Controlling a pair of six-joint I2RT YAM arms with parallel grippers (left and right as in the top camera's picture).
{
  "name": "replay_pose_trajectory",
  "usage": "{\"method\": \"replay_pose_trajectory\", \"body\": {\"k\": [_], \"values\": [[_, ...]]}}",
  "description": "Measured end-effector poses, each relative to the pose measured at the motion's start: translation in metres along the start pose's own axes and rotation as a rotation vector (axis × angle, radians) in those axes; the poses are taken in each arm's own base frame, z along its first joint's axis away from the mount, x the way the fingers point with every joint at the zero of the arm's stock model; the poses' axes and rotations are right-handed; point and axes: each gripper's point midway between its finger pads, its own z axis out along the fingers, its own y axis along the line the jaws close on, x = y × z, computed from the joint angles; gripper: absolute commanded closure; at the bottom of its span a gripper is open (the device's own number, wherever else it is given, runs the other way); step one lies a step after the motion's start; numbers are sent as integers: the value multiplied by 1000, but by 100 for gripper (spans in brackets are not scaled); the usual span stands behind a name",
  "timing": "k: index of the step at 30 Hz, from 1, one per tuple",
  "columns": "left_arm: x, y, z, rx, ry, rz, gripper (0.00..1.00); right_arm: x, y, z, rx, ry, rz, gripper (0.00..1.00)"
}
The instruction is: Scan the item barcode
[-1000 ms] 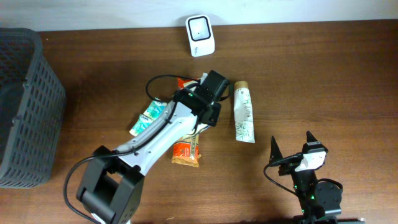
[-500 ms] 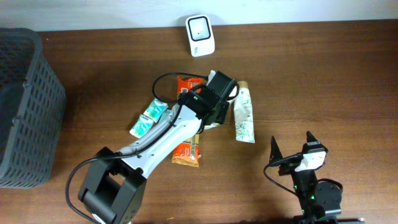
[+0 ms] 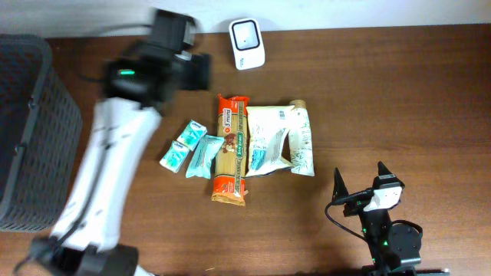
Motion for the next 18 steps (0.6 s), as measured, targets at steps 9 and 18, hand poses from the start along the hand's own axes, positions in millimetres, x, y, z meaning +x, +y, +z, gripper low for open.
{"method": "replay_pose_trajectory", "body": {"k": [9, 18], "values": [[24, 174, -43, -42, 57, -146, 0, 0, 0, 0, 0, 0, 0, 1], [79, 215, 11, 54, 268, -171, 0, 0, 0, 0, 0, 0, 0, 1]]}}
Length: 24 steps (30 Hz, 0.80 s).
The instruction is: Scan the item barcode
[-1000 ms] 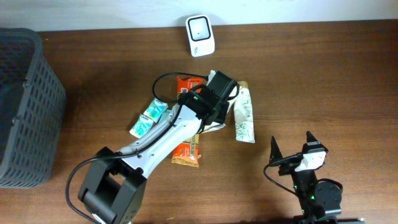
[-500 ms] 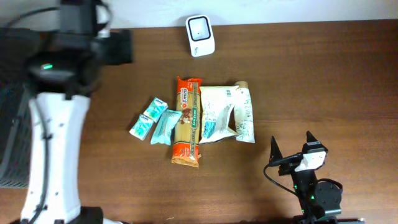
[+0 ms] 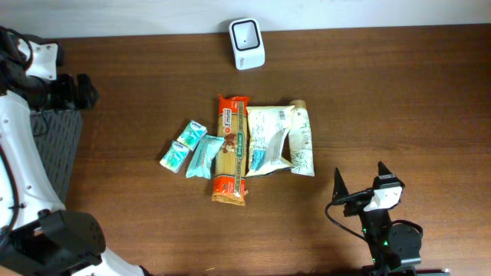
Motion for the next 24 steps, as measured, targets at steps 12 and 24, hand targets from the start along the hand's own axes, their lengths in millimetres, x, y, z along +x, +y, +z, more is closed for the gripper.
{"method": "replay_pose_trajectory", "body": {"k": [12, 24], "values": [[7, 13, 0, 19, 12, 114, 0, 0, 0, 0, 0, 0, 0, 1], [4, 6, -2, 90, -22, 99, 1, 0, 0, 0, 0, 0, 0, 1]]}}
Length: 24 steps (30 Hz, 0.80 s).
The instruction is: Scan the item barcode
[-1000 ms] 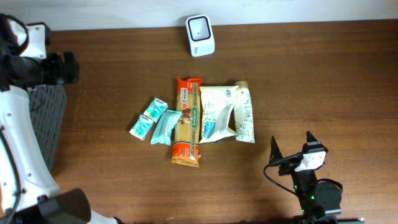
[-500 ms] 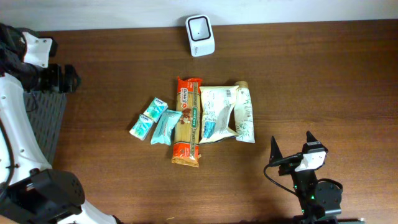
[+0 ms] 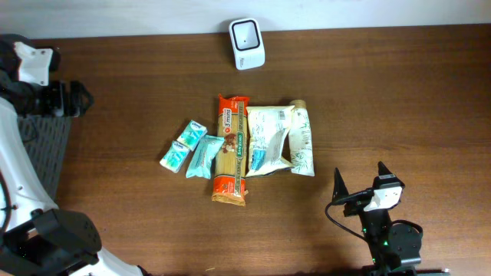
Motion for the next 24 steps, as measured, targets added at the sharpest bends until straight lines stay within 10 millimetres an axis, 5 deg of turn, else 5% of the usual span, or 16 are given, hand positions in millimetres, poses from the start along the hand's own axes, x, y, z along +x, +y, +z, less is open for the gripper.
{"method": "replay_pose_trajectory", "body": {"k": [20, 24], "values": [[-4, 4, 1, -40, -7, -130, 1, 0, 0, 0, 0, 0, 0, 1], [-4, 4, 1, -39, -6, -130, 1, -17, 6, -1, -36, -71, -5, 1]]}}
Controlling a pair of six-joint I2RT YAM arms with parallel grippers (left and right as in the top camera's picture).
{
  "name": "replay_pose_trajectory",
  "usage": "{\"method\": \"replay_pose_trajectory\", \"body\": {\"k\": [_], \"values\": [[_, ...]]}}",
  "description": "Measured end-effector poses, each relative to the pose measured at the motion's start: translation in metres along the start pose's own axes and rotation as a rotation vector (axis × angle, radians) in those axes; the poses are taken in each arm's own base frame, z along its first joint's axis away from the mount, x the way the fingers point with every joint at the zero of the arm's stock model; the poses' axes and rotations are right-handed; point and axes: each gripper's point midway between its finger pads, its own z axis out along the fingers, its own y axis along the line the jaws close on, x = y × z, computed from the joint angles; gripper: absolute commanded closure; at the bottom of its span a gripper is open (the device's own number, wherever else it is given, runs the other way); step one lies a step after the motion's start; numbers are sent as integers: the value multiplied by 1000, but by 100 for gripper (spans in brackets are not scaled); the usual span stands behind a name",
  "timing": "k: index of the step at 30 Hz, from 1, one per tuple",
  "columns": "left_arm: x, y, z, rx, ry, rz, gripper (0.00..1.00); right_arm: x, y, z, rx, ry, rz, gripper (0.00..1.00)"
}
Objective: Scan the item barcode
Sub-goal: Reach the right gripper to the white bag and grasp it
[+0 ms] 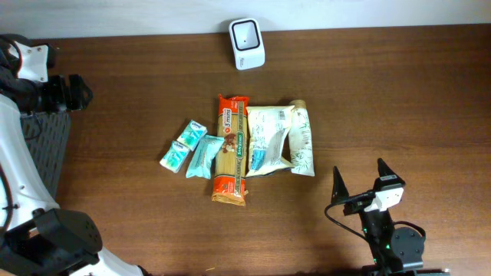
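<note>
The white barcode scanner (247, 33) stands at the table's far edge. In the middle lie an orange pasta packet (232, 149), two white-and-green pouches (268, 139) (302, 141) and two small teal packets (179, 145) (202, 156). My left gripper (74, 90) hangs at the far left over the black basket (44, 149); its dark fingers cannot be made out, and nothing shows in them. My right gripper (359, 178) stands open at the near right, below the pouches, holding nothing.
The black mesh basket fills the left edge, partly hidden by my white left arm (19, 165). Bare brown wood (399, 92) lies right of the pouches and between basket and packets.
My left gripper has shifted slightly toward the far side above the basket. The right arm's base sits a little lower. The items on the table have not moved.
First my left arm was blurred at the back, just left of the scanner. Then its gripper was at the far left over the basket, and it has stayed there with small shifts. The right gripper stayed open at the near right; the items lay unchanged.
</note>
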Motion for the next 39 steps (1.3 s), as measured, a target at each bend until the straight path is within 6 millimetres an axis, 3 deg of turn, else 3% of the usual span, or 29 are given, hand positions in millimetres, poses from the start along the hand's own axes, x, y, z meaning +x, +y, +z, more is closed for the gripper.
{"method": "replay_pose_trajectory", "body": {"k": [7, 9, 11, 14, 17, 21, 23, 25, 28, 30, 32, 36, 39], "values": [[0, 0, 0, 0, 2, -1, 1, -19, 34, -6, -197, -18, 52, 1], [1, 0, 0, 0, 2, -1, 1, -53, 45, -13, -254, 20, 83, 1], [1, 0, 0, -2, 3, -1, 1, -66, 49, -13, -274, 70, 98, 1], [1, 1, 1, -3, 5, -1, 1, -85, 61, 0, -343, 232, 144, 1], [1, 1, 1, -3, 5, -2, 1, -90, 71, 19, -405, 395, 202, 1], [1, 1, 1, -2, 5, -2, 1, -73, 83, 41, -460, 732, 340, 2], [0, 1, 1, -4, 3, -1, 1, -62, 83, 61, -460, 847, 392, 1], [1, 1, 1, -3, 4, -1, 1, -50, 85, 88, -478, 875, 425, 1], [1, 1, 1, -3, 4, -1, 1, -23, 101, 110, -588, 951, 550, 9], [1, 1, 1, -3, 5, -1, 1, 2, 112, 109, -611, 1045, 593, 9], [1, 1, 1, -3, 5, -2, 1, 24, 131, 95, -564, 1167, 568, 13], [1, 1, 1, -2, 5, -2, 1, 45, 166, 77, -410, 1293, 509, 19], [1, 1, 1, -2, 6, -2, 1, 56, 172, 65, -266, 1364, 536, 14]]}}
